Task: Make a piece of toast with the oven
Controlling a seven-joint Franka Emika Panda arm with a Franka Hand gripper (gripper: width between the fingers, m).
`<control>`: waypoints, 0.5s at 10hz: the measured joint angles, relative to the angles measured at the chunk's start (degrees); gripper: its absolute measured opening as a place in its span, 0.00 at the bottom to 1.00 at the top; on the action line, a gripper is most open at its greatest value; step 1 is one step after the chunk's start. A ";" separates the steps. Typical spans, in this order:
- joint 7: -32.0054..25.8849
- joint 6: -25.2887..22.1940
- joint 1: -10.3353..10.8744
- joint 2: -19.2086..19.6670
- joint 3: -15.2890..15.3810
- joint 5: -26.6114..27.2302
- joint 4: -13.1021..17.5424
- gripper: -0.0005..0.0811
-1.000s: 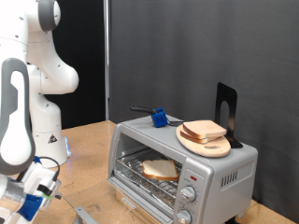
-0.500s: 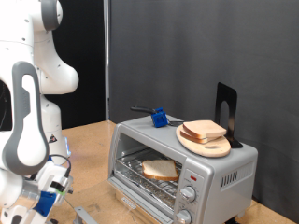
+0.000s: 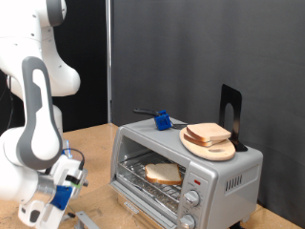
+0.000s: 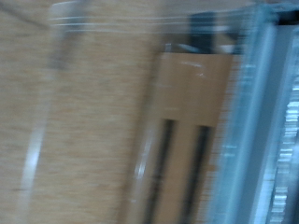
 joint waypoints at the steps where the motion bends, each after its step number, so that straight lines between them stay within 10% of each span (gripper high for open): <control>1: 0.29 -2.70 -0.18 -1.52 0.00 0.00 -0.37 1.00; 5: 5.02 -13.51 -1.55 -7.57 -0.43 1.18 -0.54 1.00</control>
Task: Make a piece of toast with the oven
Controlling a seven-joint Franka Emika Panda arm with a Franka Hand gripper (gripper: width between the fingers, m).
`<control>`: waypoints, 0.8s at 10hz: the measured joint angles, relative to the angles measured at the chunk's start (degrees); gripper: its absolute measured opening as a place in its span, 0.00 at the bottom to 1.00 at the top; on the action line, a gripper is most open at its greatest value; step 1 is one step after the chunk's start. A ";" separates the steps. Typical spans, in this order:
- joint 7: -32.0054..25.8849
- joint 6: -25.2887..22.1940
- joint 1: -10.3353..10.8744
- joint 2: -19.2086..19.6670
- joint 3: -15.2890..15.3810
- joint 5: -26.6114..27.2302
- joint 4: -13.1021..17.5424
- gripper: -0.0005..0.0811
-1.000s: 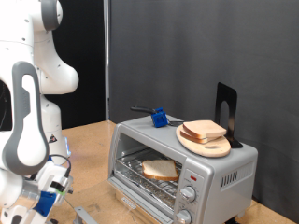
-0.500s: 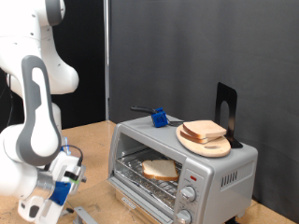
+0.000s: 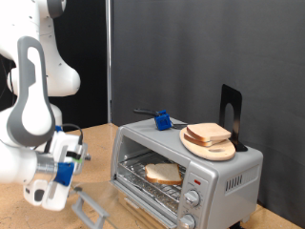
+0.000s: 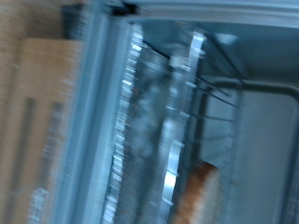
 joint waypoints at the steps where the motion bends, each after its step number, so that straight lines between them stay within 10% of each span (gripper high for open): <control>1: 1.29 -1.41 0.00 -1.53 0.04 0.93 -0.03 1.00; 8: 4.13 -6.40 0.95 -13.44 2.56 4.73 -3.70 1.00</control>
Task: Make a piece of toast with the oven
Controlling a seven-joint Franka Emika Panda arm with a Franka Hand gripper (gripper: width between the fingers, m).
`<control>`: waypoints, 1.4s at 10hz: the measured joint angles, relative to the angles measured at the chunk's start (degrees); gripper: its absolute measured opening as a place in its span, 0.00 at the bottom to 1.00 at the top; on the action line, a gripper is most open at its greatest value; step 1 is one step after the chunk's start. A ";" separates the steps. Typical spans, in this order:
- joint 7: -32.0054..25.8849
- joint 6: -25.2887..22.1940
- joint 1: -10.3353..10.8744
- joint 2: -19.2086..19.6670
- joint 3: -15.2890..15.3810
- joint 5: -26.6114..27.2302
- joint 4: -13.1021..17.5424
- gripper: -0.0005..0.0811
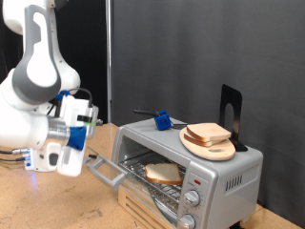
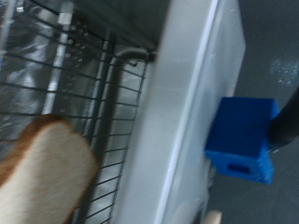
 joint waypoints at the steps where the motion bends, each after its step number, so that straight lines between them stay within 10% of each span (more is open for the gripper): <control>1: 0.50 -0.07 0.11 -2.03 0.57 0.21 -1.50 1.00; 8: 7.34 11.59 4.72 -14.71 8.84 11.16 -13.75 1.00; 14: 8.73 5.26 -0.54 -14.97 3.54 1.55 -12.88 1.00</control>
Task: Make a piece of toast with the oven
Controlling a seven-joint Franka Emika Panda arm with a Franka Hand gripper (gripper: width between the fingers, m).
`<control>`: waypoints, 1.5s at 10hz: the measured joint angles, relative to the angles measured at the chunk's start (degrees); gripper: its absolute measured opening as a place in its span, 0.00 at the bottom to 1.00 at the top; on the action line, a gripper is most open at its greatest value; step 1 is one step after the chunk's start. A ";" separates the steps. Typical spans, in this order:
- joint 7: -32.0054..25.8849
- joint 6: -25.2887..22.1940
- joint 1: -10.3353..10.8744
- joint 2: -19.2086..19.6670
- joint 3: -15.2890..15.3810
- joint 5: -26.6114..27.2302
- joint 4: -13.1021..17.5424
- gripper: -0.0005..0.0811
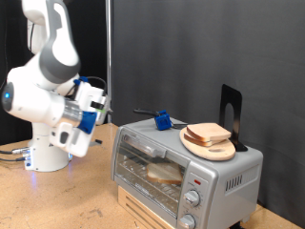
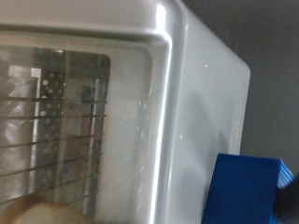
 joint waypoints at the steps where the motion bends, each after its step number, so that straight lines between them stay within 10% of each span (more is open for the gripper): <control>1: 0.61 -0.09 -1.04 0.02 -0.98 -1.90 1.07 1.00; 7: 5.78 -5.78 -1.84 5.49 -1.93 4.22 8.55 1.00; 15: 6.32 9.37 -1.11 16.29 0.95 13.92 20.40 1.00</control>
